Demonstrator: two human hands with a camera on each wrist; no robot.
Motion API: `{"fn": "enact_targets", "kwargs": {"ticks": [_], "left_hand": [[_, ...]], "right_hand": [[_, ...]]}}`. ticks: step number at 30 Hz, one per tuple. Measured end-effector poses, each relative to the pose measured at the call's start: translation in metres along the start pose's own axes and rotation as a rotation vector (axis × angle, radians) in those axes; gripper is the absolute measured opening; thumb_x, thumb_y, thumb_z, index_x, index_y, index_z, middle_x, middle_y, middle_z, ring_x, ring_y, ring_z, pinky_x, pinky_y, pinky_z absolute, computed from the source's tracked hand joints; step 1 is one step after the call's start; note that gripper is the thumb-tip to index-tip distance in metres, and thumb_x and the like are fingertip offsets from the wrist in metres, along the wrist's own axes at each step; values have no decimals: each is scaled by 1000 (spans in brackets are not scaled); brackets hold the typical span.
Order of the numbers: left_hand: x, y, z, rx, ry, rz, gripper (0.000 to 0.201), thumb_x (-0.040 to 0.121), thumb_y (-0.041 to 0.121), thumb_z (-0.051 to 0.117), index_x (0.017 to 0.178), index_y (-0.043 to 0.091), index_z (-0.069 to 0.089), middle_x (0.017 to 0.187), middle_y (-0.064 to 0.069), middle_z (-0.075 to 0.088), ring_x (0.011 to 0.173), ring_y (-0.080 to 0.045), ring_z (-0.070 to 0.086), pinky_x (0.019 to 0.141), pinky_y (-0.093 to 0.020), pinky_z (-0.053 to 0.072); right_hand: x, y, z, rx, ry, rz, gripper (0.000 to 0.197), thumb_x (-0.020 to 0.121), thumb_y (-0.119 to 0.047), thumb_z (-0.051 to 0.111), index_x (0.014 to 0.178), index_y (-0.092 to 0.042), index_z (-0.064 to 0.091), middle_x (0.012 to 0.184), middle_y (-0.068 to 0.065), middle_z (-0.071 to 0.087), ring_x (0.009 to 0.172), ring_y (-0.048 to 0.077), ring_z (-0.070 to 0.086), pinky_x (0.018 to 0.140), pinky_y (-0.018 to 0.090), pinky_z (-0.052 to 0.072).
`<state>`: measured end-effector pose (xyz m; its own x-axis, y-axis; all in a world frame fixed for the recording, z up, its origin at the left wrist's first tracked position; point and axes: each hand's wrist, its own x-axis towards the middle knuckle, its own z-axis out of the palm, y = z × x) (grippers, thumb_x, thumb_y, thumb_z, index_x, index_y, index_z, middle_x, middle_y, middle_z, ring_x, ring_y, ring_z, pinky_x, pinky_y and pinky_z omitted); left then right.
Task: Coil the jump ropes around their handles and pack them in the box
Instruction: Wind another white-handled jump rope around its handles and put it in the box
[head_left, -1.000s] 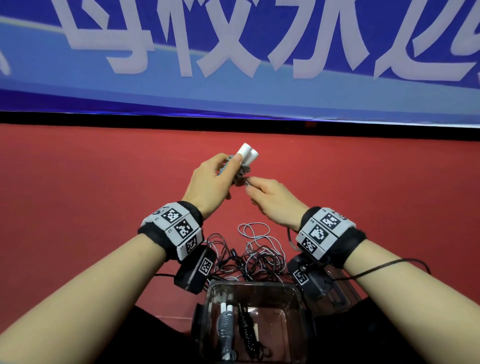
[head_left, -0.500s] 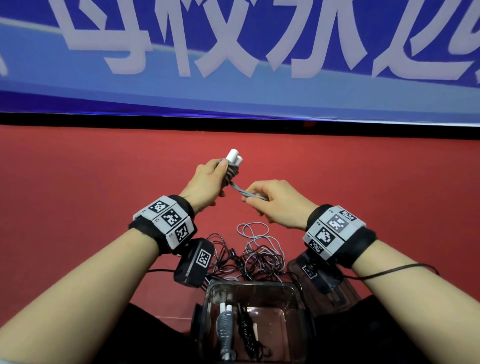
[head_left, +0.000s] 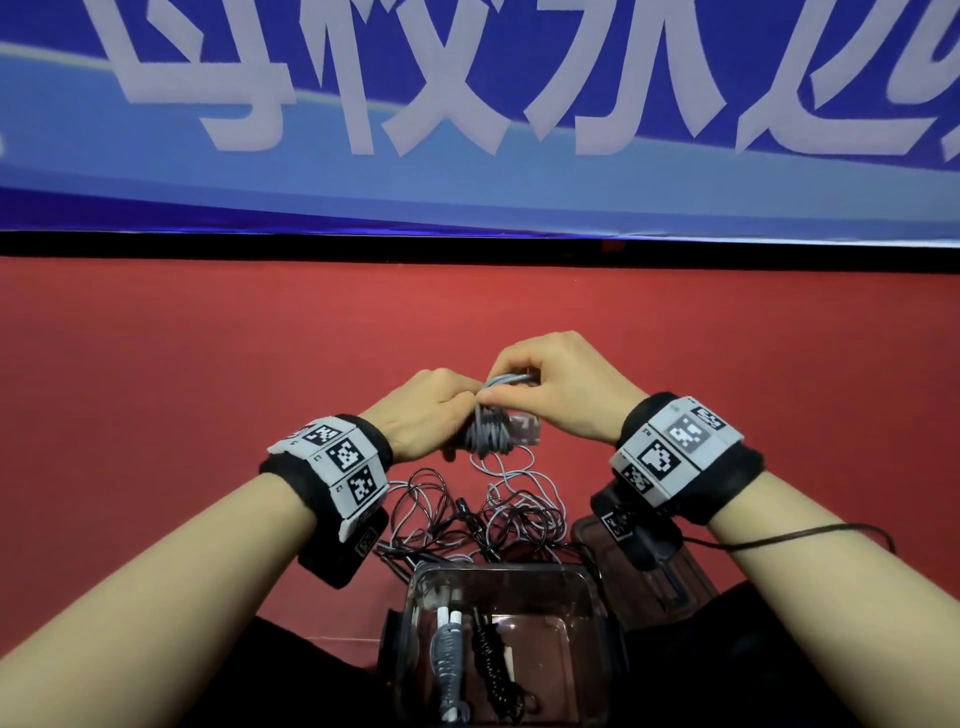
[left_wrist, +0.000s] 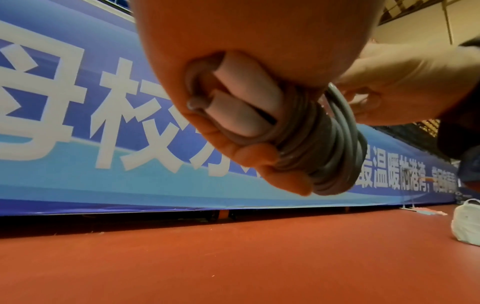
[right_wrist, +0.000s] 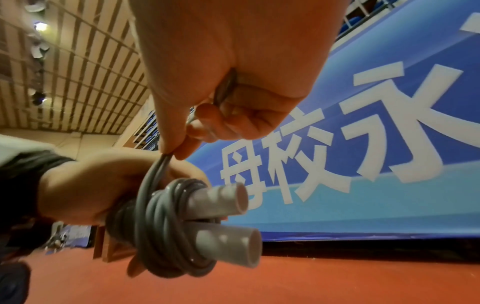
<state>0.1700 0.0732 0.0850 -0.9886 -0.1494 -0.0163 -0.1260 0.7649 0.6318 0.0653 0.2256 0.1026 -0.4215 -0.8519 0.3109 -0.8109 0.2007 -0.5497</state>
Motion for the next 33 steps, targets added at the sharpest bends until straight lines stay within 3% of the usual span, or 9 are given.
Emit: {"fn": "enact_targets", "kwargs": {"ticks": [4, 9, 12, 16, 21, 24, 28, 30, 33], "left_hand": [[-5, 7, -2, -53, -42, 42, 37, 92, 4, 36, 104, 12, 70, 58, -1, 52, 40, -5, 45, 43, -17, 35], [-11, 13, 0, -188, -98, 70, 33, 88, 29, 47, 115, 20, 65, 74, 4, 67, 51, -10, 57, 46, -14, 40], [-11, 13, 0, -247, -89, 69, 51, 87, 22, 53, 135, 29, 39, 92, -5, 71, 59, -17, 62, 49, -16, 43], [-11, 17, -1, -437, -96, 38, 88, 75, 29, 54, 151, 37, 11, 86, -15, 69, 62, -23, 65, 51, -33, 49], [-15, 28, -5, -663, -118, -14, 74, 86, 46, 57, 149, 37, 21, 86, -13, 74, 57, -28, 68, 37, -21, 42], [-11, 30, -4, -762, -24, 10, 82, 76, 47, 69, 145, 34, 28, 87, -14, 73, 52, -25, 63, 36, -21, 40], [-2, 24, -9, -835, 173, -54, 64, 80, 26, 77, 135, 19, 46, 81, -15, 68, 49, -21, 59, 35, -20, 38], [1, 21, -11, -788, 210, -92, 35, 90, 24, 69, 120, 8, 58, 80, -14, 67, 48, -17, 57, 35, -20, 38], [4, 18, -9, -768, 242, -146, 26, 97, 26, 56, 106, 3, 62, 81, -15, 67, 50, -17, 57, 36, -20, 38]], "right_hand": [[1, 7, -7, 139, -12, 56, 8, 80, -30, 78, 77, -23, 75, 72, -11, 71, 70, 3, 64, 70, 24, 48], [2, 16, -8, 239, -26, 131, 7, 78, -31, 79, 75, -26, 75, 74, -8, 73, 71, 2, 63, 77, 30, 50], [3, 23, -7, 297, -23, 179, 12, 76, -35, 79, 73, -24, 74, 76, 1, 72, 71, 4, 58, 78, 33, 48], [3, 25, -5, 451, -85, 248, 27, 75, -43, 77, 74, -17, 73, 75, 18, 63, 72, 17, 50, 72, 33, 37], [1, 34, 2, 635, -230, 346, 27, 84, -16, 69, 94, 8, 64, 76, 22, 57, 69, 20, 51, 60, 25, 40], [2, 27, 10, 633, -141, 391, 17, 96, -1, 45, 88, -3, 60, 66, 10, 52, 59, 15, 42, 52, 25, 35], [10, 7, 22, 575, -71, 389, 36, 102, -16, 41, 67, -14, 49, 46, -8, 39, 41, 9, 32, 45, 25, 31], [11, 1, 28, 545, -77, 399, 39, 102, -25, 38, 65, -16, 47, 45, -9, 37, 39, 9, 32, 44, 24, 33], [11, 0, 31, 491, -52, 417, 35, 100, -27, 39, 68, -19, 50, 47, -11, 39, 41, 10, 34, 47, 27, 33]]}}
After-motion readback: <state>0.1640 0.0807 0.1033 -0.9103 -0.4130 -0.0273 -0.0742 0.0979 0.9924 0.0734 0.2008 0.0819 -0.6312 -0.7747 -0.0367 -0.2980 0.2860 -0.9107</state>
